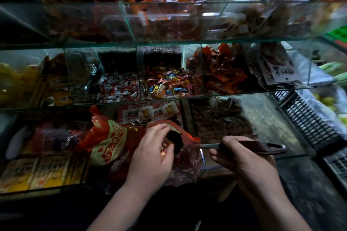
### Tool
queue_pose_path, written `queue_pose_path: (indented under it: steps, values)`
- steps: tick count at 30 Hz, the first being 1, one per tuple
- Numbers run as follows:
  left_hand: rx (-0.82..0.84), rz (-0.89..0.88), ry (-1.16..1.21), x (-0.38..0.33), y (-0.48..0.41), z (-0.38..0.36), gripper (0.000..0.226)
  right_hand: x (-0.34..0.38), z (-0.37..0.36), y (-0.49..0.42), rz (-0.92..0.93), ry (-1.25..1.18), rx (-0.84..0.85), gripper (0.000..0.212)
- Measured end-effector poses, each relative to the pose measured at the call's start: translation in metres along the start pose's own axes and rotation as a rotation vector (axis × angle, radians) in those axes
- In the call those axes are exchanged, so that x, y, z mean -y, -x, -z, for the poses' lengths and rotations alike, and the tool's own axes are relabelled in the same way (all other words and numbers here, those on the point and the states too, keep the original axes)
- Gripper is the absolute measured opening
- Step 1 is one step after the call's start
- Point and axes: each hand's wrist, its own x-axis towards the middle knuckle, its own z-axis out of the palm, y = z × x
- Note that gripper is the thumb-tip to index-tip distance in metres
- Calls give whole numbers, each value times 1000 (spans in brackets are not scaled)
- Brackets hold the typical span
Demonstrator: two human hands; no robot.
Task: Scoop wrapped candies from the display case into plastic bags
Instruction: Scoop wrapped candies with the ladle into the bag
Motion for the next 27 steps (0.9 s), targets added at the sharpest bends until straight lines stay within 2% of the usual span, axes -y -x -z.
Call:
queue_pose_path:
  steps: [4, 6, 8, 13, 20, 24, 27]
  values:
    - [148, 105, -248, 2, -18, -20, 53, 17, 1, 16, 14, -21, 86, 19]
    - [166, 124, -353, 3, -25, -23, 55, 24, 0, 24, 26, -40, 125, 16]
    - [133, 139, -404, 4, -26, -22, 55, 32, 1, 32, 43, -41, 144, 24]
    - [90, 110, -263, -4, -23, -9, 52, 53, 3, 47, 106, -59, 147, 24]
    - [-39, -150, -199, -25, -96, 17, 40, 76, -18, 26, 59, -241, 90, 7]
    - [-76, -165, -156, -25, -140, 29, 38, 75, -40, 6, 21, -338, 41, 12]
    - [-178, -103, -30, -23, -159, 38, 41, 71, -59, -10, 16, -406, 41, 11]
